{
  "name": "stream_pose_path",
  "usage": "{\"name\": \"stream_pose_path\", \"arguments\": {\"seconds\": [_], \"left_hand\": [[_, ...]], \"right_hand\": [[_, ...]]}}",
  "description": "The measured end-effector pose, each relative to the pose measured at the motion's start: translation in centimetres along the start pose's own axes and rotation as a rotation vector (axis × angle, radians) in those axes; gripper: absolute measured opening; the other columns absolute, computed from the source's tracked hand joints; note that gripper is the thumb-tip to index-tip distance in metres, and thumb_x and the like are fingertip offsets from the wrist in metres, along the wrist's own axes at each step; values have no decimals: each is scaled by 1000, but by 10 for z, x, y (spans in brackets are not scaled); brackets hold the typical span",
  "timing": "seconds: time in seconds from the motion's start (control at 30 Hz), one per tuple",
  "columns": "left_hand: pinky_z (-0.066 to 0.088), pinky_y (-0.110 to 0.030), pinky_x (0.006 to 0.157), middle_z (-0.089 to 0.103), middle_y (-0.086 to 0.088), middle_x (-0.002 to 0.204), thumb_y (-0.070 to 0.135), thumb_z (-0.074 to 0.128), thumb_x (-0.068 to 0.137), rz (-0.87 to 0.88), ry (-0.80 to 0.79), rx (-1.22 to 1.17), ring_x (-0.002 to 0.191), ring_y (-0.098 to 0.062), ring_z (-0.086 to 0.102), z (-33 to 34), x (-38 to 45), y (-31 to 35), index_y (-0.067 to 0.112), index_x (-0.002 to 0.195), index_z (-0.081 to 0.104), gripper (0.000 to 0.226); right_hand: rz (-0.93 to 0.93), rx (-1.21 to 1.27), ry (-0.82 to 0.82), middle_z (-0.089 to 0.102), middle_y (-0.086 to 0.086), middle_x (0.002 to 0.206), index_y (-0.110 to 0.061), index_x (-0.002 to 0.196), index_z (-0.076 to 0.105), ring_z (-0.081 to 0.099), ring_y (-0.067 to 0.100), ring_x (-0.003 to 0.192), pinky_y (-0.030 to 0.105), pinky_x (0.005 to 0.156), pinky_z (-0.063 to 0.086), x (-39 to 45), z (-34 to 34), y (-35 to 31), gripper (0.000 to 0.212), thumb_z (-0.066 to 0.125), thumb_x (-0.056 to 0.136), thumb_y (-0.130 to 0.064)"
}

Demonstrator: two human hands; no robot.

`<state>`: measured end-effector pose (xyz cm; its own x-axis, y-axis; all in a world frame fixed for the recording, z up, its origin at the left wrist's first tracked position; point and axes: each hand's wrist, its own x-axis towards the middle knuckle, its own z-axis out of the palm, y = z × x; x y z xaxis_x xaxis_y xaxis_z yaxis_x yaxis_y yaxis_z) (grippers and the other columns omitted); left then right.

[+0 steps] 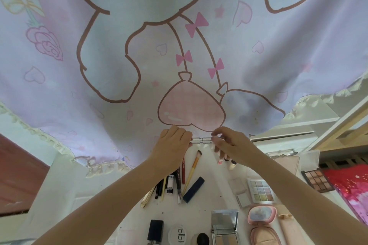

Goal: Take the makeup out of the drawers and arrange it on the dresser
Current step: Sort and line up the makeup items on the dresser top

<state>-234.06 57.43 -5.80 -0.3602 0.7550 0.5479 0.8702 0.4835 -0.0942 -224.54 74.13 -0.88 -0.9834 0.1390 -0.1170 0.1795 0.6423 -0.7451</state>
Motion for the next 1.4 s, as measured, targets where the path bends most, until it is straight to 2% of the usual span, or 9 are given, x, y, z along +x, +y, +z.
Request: {"name": "stream_pose_path", "arguments": {"seconds": [0.1,0.27,0.4,0.5,0.67,0.77,0.87,1.1,1.4], "left_hand": [[31,-26,69,59,8,64,28,35,80,4,-17,24,58,-10,56,4,-3,1,21,82,37,8],[37,-21,65,60,9,63,30,35,79,-20,-115,-55,56,-8,57,14,-11,4,22,81,42,11],[51,-17,55,64,8,69,30,37,82,-93,-244,-180,61,-8,59,26,-10,15,18,79,65,31],[41,-24,88,60,-1,109,25,37,98,-179,-481,-377,102,-16,52,42,-5,27,13,118,55,29],[39,-25,83,59,-9,96,24,51,92,-420,-707,-687,91,-20,51,85,5,61,12,108,65,24],[37,-32,96,55,-5,86,22,56,89,-517,-740,-805,98,-24,57,107,3,80,13,107,67,23],[42,-29,82,45,1,74,20,56,89,-592,-715,-865,93,-25,56,121,3,91,10,105,68,23],[43,-29,81,63,-16,104,18,52,91,-645,-724,-856,99,-29,59,131,5,97,4,106,65,24],[41,-28,93,53,-5,124,18,39,97,-510,-795,-619,113,-20,50,102,-34,52,11,122,53,30]], "right_hand": [[46,85,35,53,-4,60,-16,83,53,47,-1,38,7,39,37,2,1,9,12,48,93,-16],[81,243,122,56,0,60,-24,76,56,51,4,45,9,48,43,-3,1,27,21,57,86,-5],[75,80,104,60,-3,65,-29,73,54,54,-1,49,7,56,40,-6,-2,36,26,59,84,-6],[45,-148,105,66,4,75,-16,87,63,60,15,67,9,60,37,-5,-5,46,10,59,84,-9],[50,-496,3,64,10,90,-8,103,64,57,22,82,24,72,38,-5,0,69,21,52,88,-15],[107,-555,-51,64,10,100,-9,108,62,58,24,96,26,79,41,-6,10,80,25,48,89,-18],[158,-590,-72,63,9,100,-10,106,62,57,22,96,26,79,42,-2,15,86,25,44,91,-19],[187,-650,-72,62,9,100,-7,104,60,57,22,97,26,75,40,16,17,87,24,43,90,-18],[189,-634,-76,62,11,102,-7,109,60,57,24,96,23,67,33,24,16,86,26,46,90,-16]]}}
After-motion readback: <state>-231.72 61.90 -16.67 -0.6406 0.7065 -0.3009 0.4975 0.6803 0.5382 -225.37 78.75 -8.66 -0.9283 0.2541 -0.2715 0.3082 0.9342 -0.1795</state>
